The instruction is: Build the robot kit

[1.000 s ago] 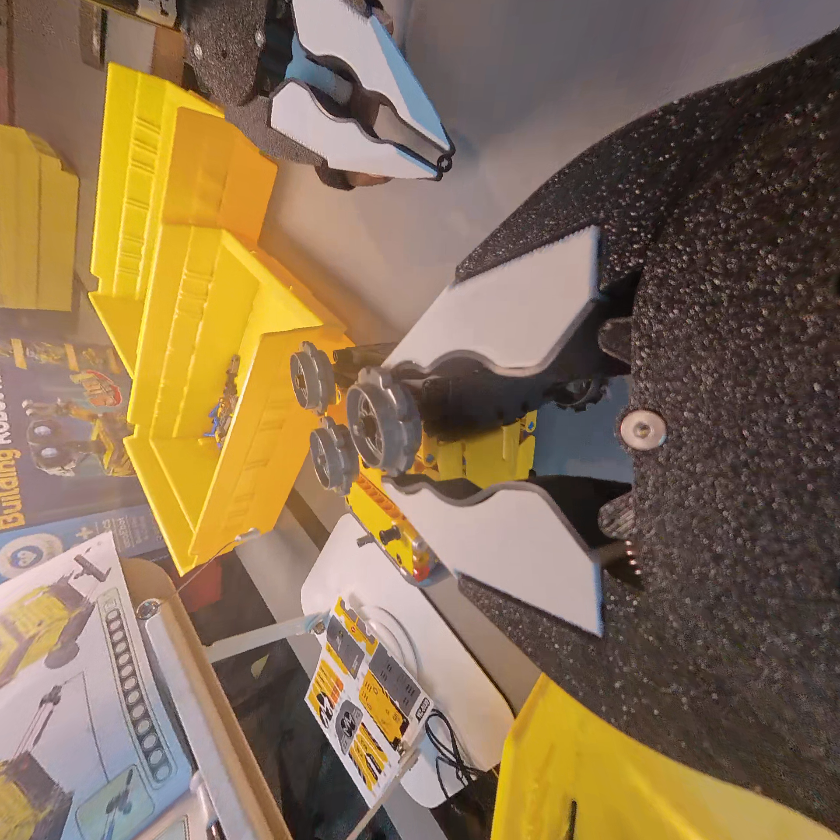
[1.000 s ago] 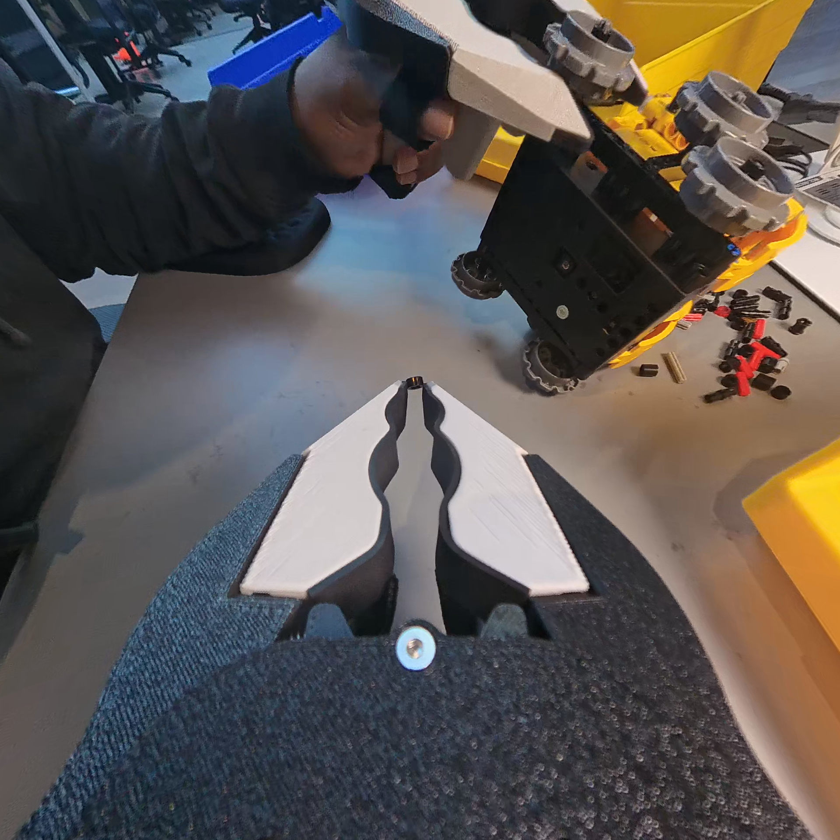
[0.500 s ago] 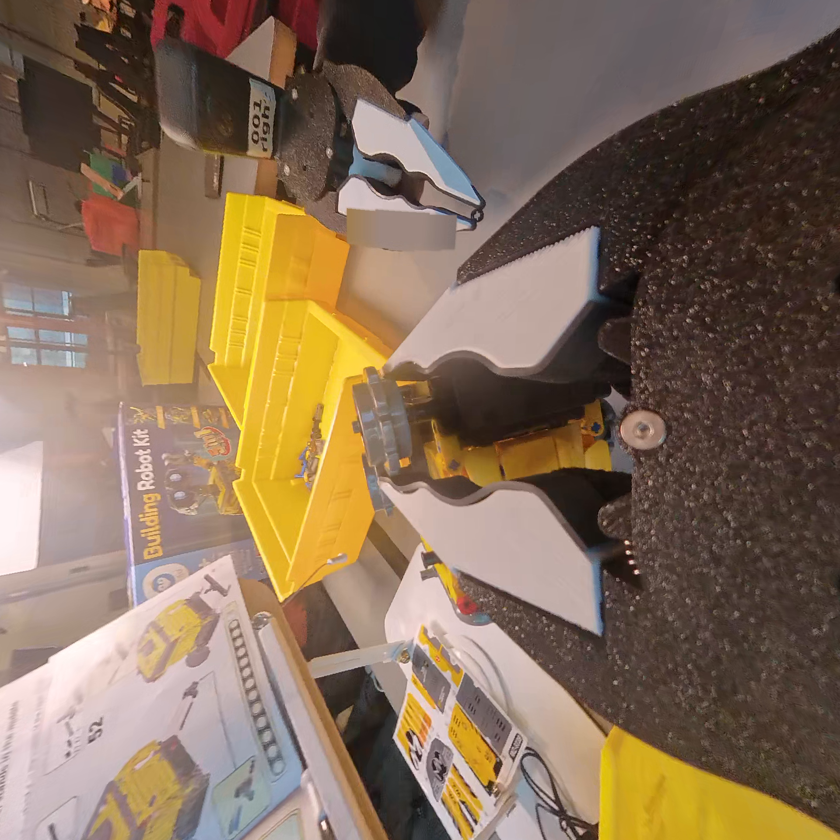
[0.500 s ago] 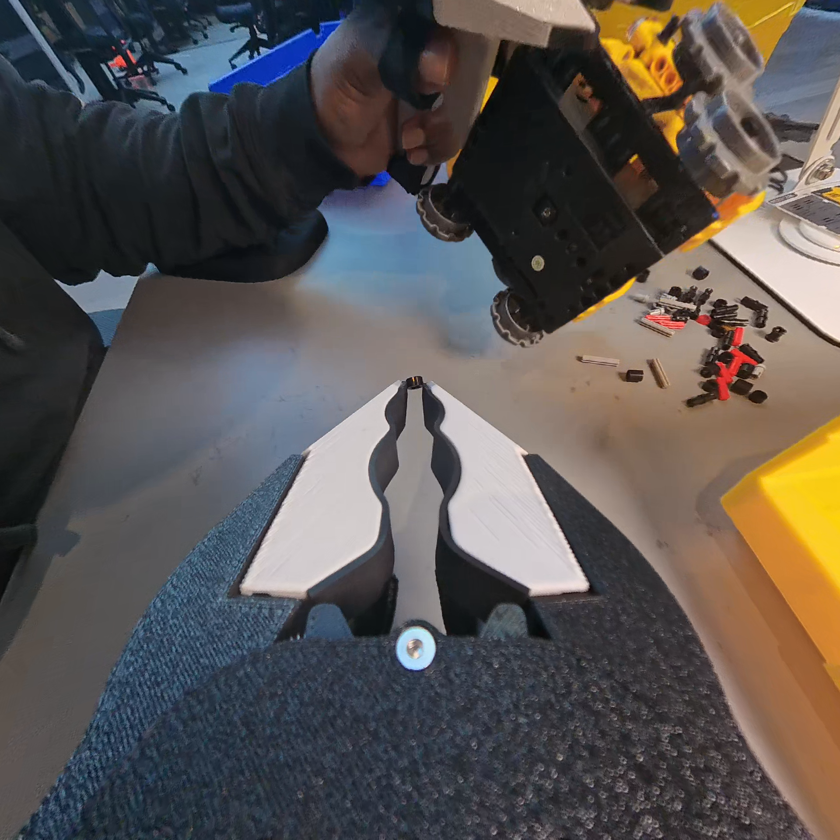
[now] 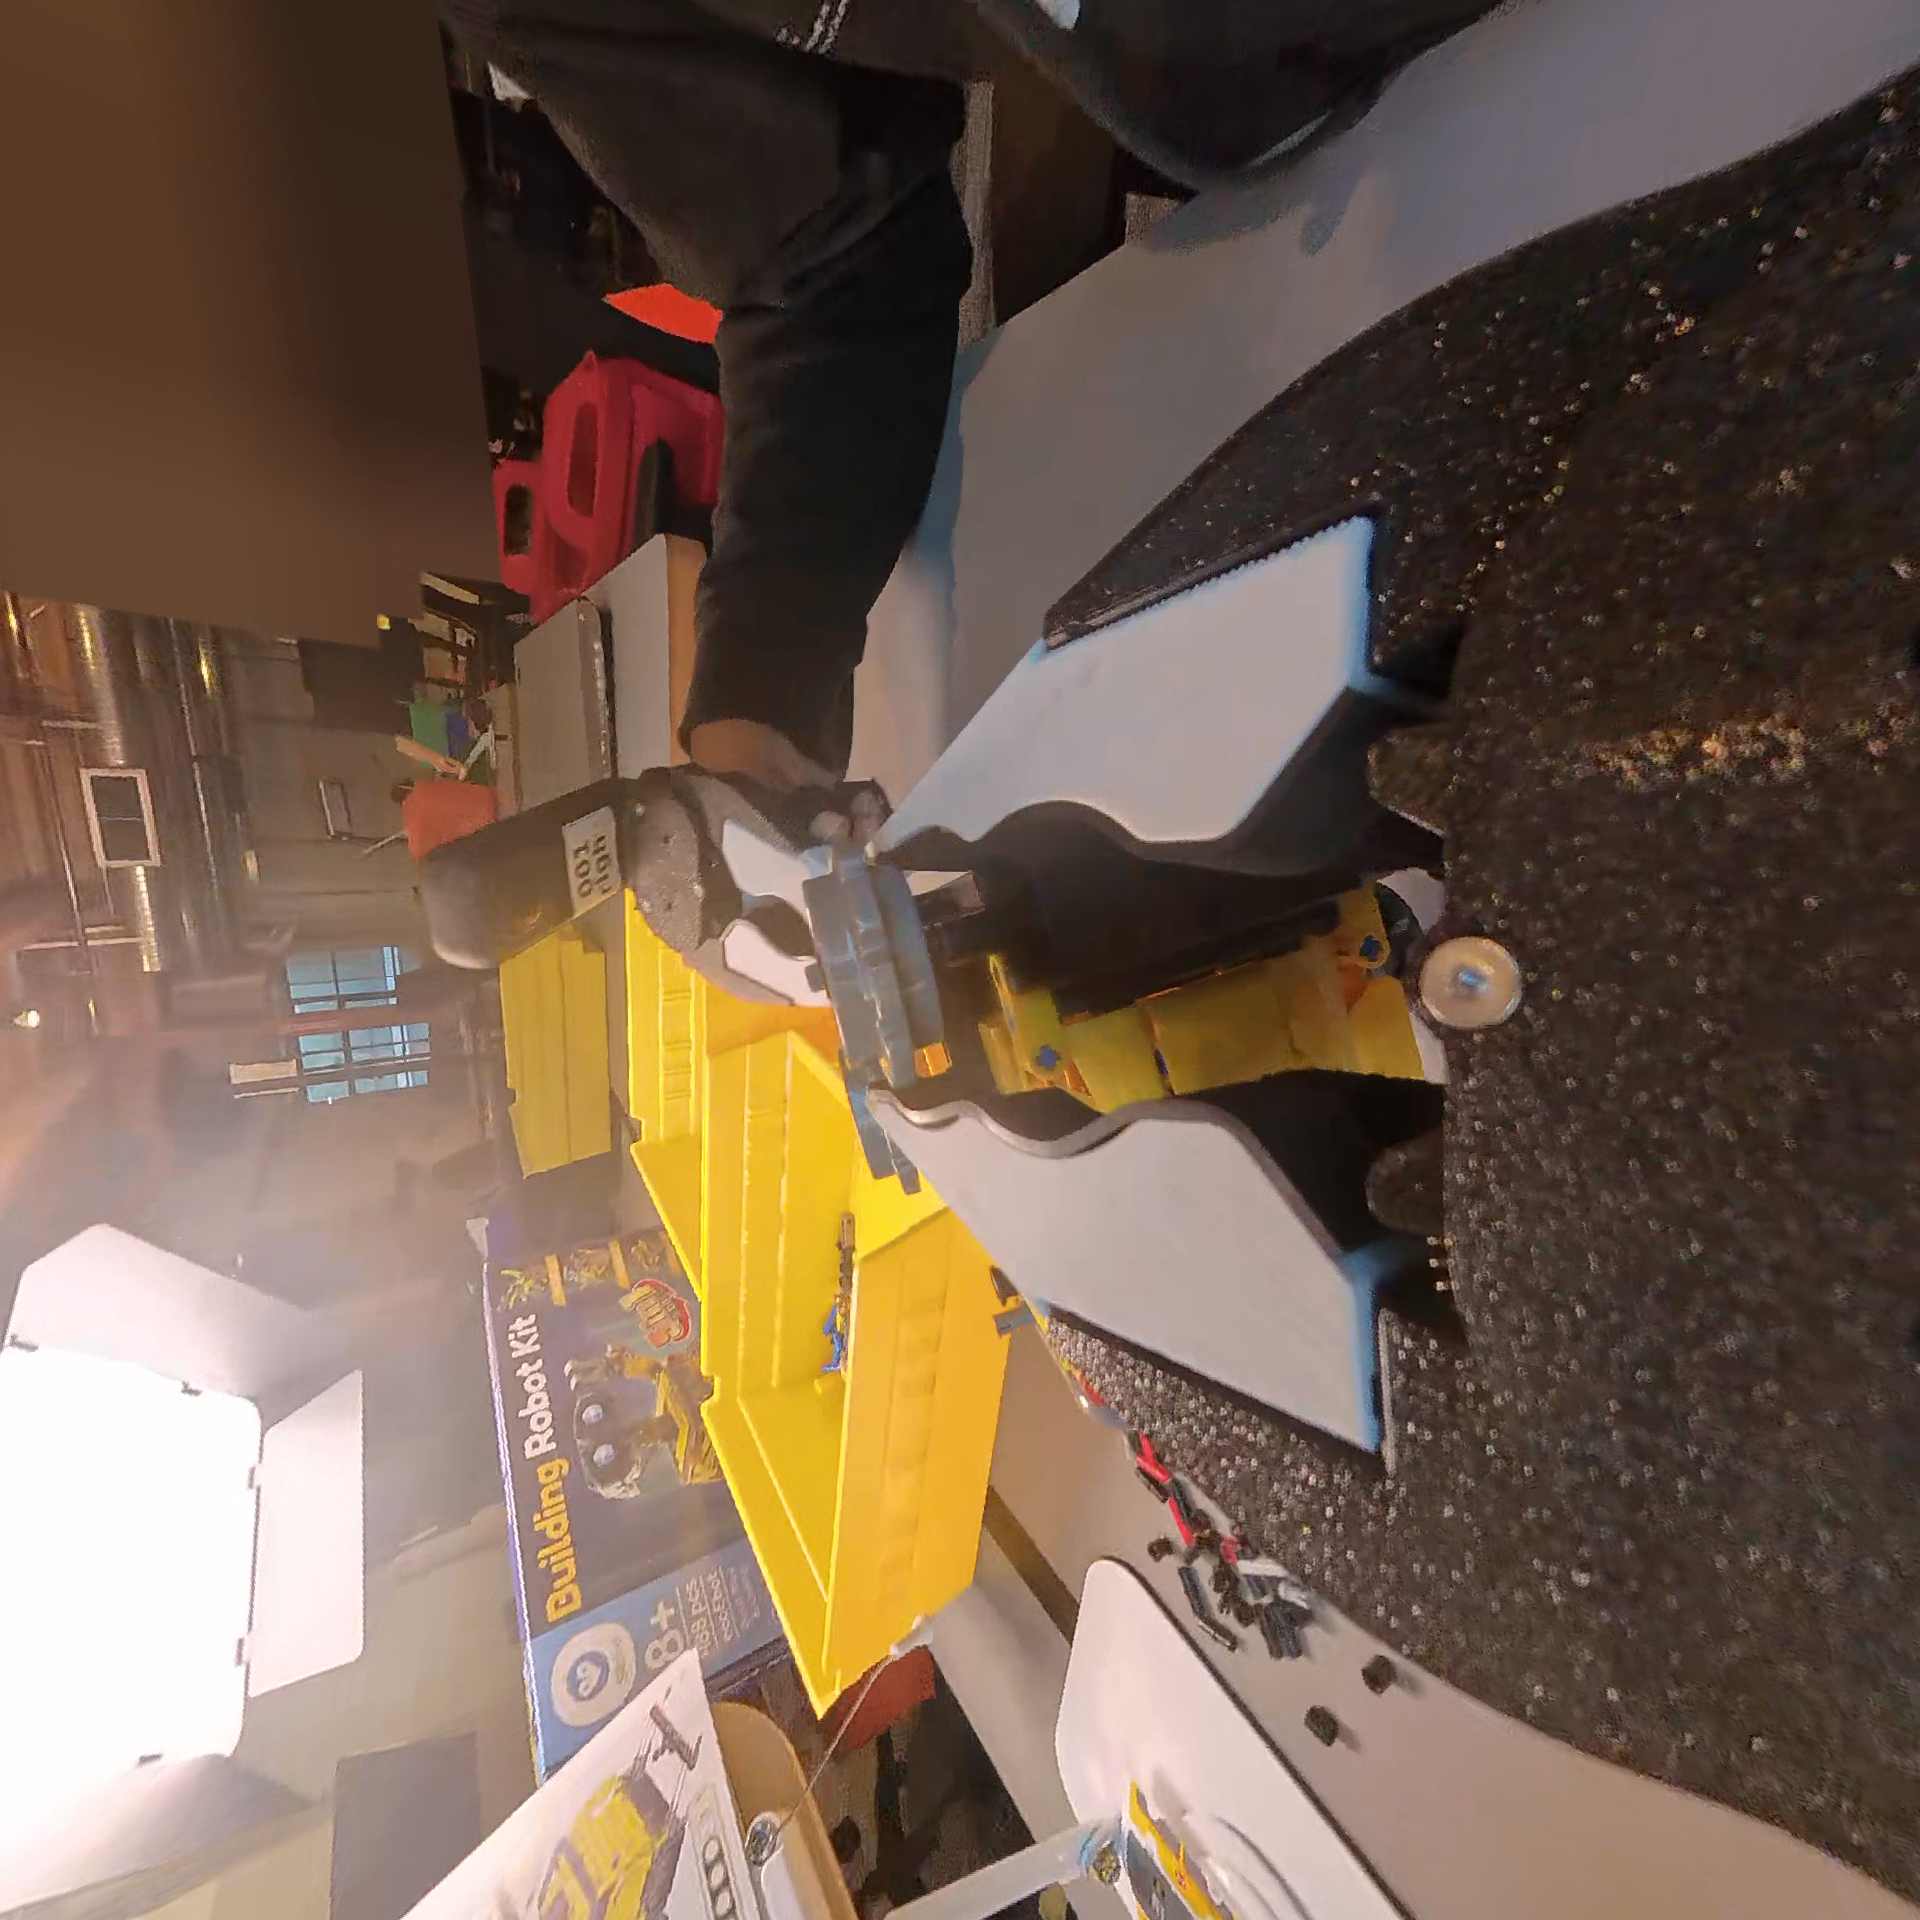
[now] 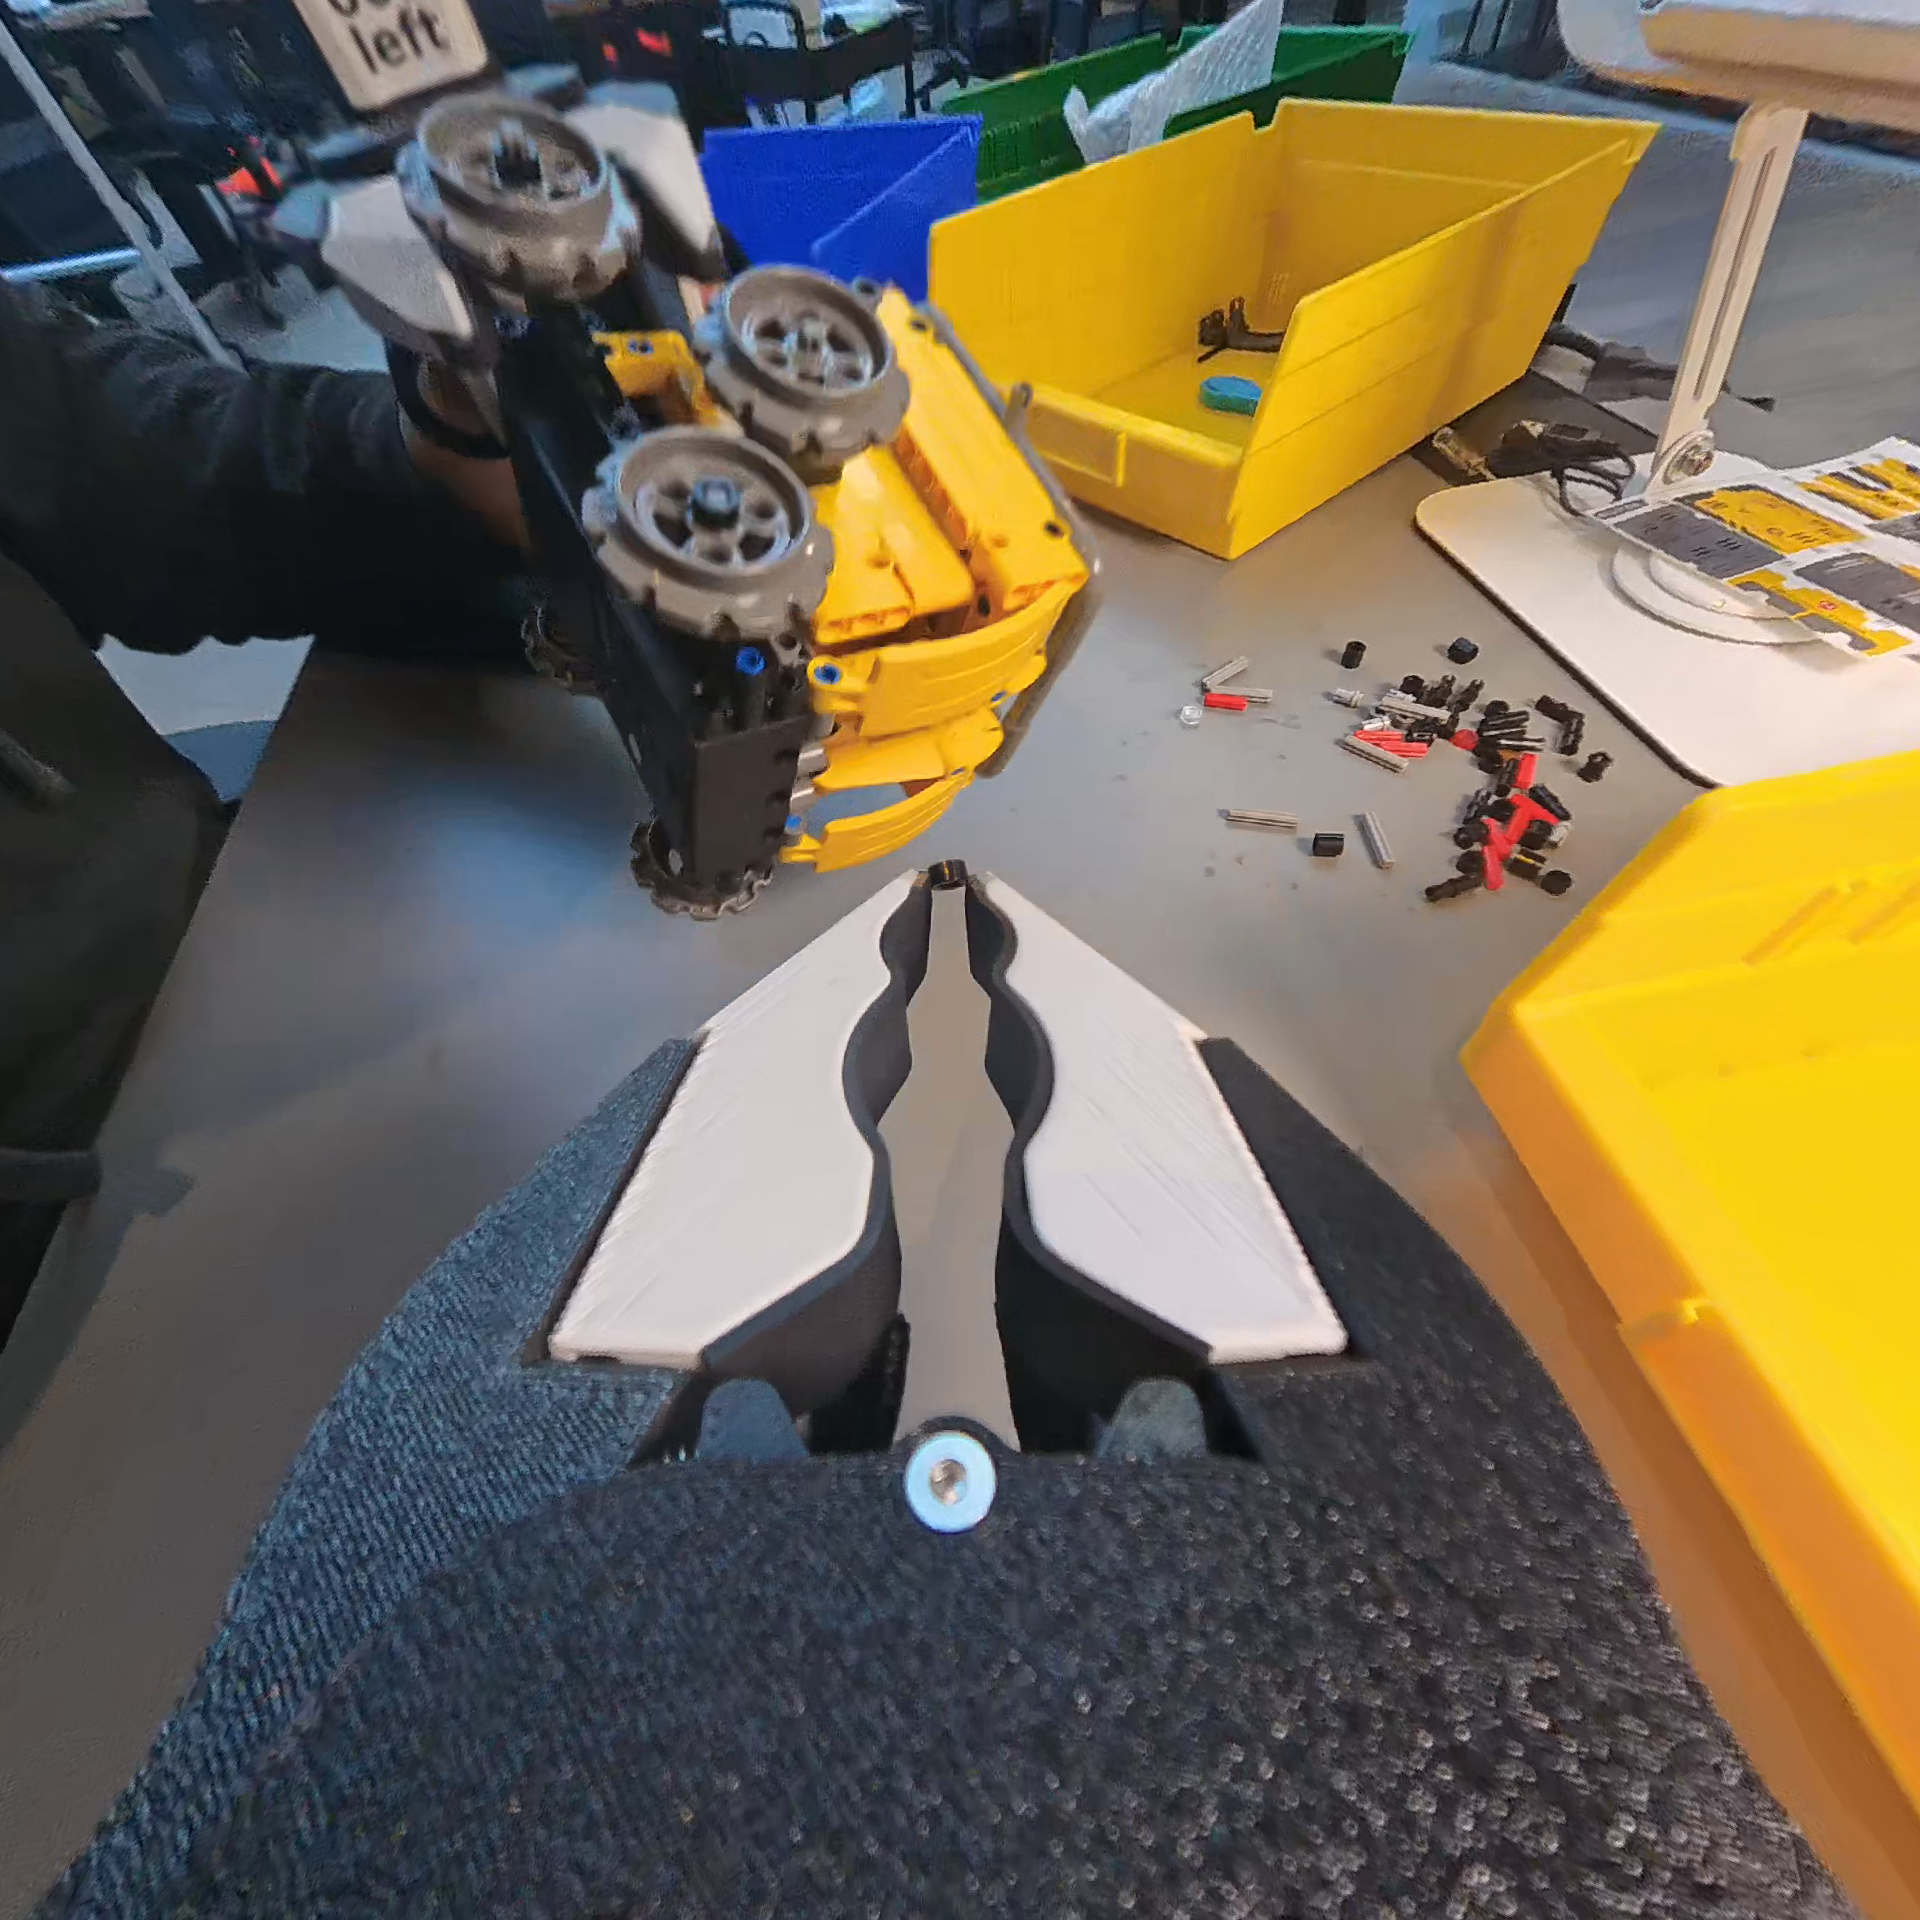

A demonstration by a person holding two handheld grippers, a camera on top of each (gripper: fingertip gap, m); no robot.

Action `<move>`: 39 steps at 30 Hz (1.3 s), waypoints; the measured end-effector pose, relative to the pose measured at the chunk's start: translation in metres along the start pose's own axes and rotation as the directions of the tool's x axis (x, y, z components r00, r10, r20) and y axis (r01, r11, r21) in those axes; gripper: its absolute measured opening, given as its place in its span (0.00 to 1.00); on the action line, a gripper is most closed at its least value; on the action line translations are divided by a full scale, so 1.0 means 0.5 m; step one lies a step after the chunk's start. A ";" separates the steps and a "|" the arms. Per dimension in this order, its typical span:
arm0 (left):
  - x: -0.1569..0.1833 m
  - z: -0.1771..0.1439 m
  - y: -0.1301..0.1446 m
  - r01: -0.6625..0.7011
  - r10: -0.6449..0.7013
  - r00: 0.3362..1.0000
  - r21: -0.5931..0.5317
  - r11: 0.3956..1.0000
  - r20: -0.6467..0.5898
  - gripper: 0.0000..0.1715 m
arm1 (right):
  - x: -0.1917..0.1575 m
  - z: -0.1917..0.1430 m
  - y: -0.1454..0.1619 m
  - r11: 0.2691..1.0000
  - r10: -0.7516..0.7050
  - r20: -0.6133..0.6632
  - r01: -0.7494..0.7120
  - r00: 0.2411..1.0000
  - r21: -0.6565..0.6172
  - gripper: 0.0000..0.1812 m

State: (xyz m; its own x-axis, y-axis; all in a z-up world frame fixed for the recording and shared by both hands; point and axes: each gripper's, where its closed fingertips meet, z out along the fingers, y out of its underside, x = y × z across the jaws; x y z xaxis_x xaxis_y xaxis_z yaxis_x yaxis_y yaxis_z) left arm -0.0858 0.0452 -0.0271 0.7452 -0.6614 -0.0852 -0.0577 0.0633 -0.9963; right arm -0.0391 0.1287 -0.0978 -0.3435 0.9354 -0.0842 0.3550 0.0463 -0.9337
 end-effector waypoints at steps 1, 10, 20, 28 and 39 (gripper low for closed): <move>0.013 -0.003 0.009 -0.004 0.004 1.000 -0.007 1.000 0.006 0.22 | -0.002 -0.006 -0.008 1.000 -0.003 0.005 0.003 1.000 0.017 0.04; 0.080 -0.026 0.065 0.014 -0.014 1.000 -0.006 1.000 -0.003 0.23 | -0.048 -0.016 -0.045 0.995 -0.055 0.092 0.047 0.994 0.091 0.04; 0.105 -0.055 0.067 0.126 -0.130 0.991 -0.094 0.987 -0.031 0.33 | -0.100 -0.004 -0.076 0.990 -0.098 0.157 0.080 0.983 0.117 0.03; 0.038 -0.085 -0.050 0.122 -0.125 0.991 -0.047 0.991 -0.049 0.24 | -0.125 0.006 -0.130 0.977 -0.129 0.185 0.093 0.974 0.191 0.03; 0.069 0.025 -0.077 0.469 -0.484 0.778 -0.141 0.872 -0.401 0.12 | -0.206 0.010 -0.232 0.871 -0.390 0.068 0.344 0.918 0.351 0.03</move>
State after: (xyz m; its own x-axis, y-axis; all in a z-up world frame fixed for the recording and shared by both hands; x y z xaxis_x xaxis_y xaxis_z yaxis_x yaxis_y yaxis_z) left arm -0.0497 0.0293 0.0087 0.3413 -0.8448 0.4121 0.2055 -0.3607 -0.9098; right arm -0.0491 0.0251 0.0173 -0.5131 0.8171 0.2628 -0.1136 0.2389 -0.9644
